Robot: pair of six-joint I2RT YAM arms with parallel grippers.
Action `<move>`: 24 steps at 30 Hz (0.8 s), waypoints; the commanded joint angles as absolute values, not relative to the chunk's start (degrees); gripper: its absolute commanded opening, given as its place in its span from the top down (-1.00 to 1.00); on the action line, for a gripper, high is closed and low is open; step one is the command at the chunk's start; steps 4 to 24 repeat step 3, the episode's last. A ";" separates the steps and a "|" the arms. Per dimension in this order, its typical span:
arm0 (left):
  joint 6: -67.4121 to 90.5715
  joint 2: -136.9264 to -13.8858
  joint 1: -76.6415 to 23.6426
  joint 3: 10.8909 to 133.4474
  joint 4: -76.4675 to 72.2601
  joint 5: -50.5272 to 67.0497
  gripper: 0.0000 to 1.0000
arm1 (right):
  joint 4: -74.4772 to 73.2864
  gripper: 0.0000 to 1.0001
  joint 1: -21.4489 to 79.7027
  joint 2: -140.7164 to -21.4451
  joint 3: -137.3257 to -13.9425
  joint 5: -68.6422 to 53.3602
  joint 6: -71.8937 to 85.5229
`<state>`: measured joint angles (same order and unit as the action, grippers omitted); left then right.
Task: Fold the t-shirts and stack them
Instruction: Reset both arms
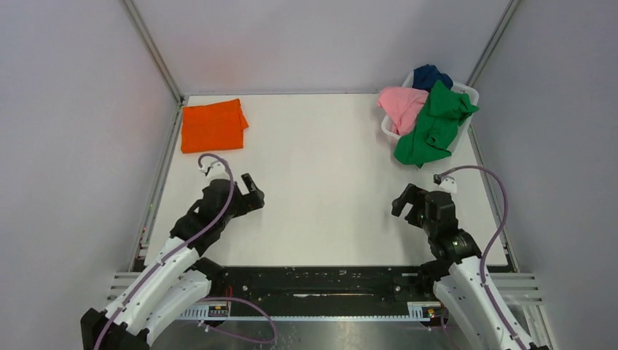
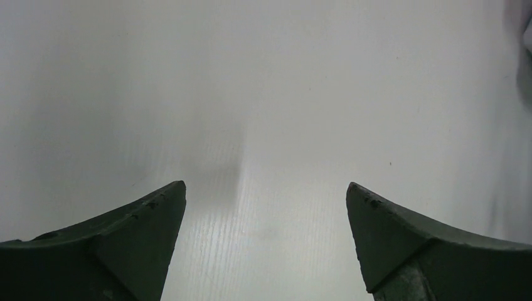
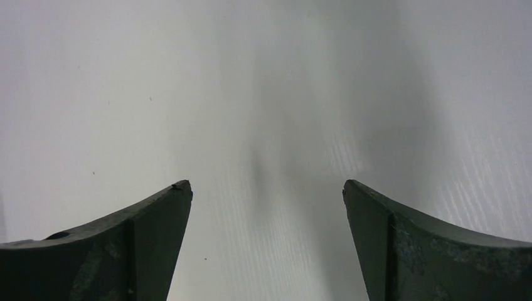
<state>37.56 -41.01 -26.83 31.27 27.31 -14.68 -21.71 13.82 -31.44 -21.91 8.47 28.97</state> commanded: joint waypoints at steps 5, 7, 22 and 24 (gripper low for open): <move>38.41 -36.90 -27.03 30.45 24.94 -18.14 -0.98 | -18.44 -0.99 13.54 -24.50 -20.52 11.11 29.43; 38.41 -36.90 -27.03 30.45 24.94 -18.14 -0.98 | -18.44 -0.99 13.54 -24.50 -20.52 11.11 29.43; 38.41 -36.90 -27.03 30.45 24.94 -18.14 -0.98 | -18.44 -0.99 13.54 -24.50 -20.52 11.11 29.43; 38.41 -36.90 -27.03 30.45 24.94 -18.14 -0.98 | -18.44 -0.99 13.54 -24.50 -20.52 11.11 29.43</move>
